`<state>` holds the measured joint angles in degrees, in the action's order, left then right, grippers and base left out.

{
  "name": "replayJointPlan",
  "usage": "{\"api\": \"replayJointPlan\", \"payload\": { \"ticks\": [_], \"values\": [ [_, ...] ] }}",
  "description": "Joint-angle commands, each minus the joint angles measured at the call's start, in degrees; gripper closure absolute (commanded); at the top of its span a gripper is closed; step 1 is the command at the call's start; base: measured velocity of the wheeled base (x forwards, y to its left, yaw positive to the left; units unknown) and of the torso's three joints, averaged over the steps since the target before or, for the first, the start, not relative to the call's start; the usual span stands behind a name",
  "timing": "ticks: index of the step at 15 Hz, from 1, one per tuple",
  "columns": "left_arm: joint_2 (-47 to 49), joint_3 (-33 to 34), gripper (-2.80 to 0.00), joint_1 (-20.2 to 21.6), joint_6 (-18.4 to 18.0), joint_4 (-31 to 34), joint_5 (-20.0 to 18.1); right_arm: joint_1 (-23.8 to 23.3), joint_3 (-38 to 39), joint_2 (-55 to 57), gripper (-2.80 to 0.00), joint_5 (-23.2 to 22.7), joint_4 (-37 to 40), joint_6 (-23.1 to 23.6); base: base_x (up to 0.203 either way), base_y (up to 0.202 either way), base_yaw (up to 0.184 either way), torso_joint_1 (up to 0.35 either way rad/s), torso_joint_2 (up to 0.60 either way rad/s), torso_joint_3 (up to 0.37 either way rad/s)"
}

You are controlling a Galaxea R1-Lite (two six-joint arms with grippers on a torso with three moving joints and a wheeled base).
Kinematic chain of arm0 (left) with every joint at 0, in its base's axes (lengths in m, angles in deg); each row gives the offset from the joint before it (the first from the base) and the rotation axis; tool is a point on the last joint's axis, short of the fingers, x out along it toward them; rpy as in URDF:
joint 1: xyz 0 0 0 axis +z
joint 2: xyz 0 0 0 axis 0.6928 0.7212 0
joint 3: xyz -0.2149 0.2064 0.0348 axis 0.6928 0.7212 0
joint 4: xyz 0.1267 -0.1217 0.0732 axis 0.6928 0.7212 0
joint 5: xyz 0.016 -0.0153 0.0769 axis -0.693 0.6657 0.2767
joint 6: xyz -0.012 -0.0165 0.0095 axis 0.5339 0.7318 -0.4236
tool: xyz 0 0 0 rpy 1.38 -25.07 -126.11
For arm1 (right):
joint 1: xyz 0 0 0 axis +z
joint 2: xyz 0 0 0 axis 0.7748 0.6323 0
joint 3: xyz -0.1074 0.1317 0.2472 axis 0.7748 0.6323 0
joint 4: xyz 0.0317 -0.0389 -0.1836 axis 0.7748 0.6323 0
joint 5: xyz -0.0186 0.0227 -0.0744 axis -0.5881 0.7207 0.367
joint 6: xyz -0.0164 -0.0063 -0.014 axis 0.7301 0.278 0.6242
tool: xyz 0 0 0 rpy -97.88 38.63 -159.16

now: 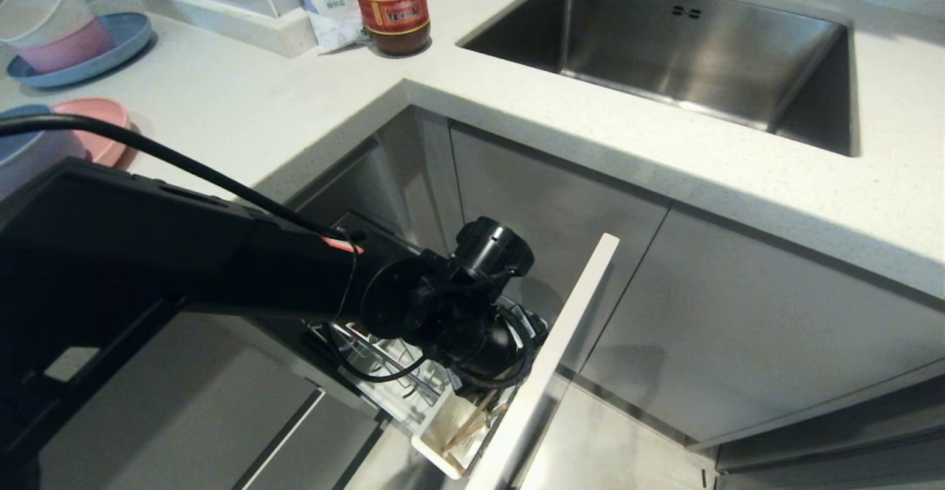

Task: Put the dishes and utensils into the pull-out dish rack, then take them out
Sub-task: Take the fork out of the cupboard

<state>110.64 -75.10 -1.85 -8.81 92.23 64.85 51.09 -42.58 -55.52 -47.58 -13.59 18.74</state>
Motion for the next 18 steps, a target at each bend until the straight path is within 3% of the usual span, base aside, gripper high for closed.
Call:
{"api": "replayJointPlan", "payload": {
  "ticks": [1, 13, 14, 18],
  "values": [
    [0.51, -0.09, -2.8, 0.0, 0.37, 0.11, -0.04, 0.05, 0.09, -0.24, 0.0, 0.0, -0.04, 0.0, 0.0, 0.0, 0.0, 0.0, 0.0, 0.0],
    [2.05, -0.53, -2.8, 0.18, 0.19, -0.15, 0.05, 0.05, 0.09, -0.24, 0.0, 0.0, -0.04, 0.0, 0.0, 0.0, 0.0, 0.0, 0.0, 0.0],
    [2.05, -0.53, 0.0, 0.09, 0.11, -0.06, 0.05, -0.03, 0.09, -0.23, 0.0, 0.0, -0.04, 0.0, 0.0, 0.0, 0.0, 0.0, 0.0, 0.0],
    [1.96, -0.62, 0.0, 0.0, 0.02, 0.11, 0.75, -0.04, 0.09, -0.24, 0.0, 0.0, -0.04, 0.0, 0.0, 0.0, 0.0, 0.0, 0.0, 0.0]
  ]
}}
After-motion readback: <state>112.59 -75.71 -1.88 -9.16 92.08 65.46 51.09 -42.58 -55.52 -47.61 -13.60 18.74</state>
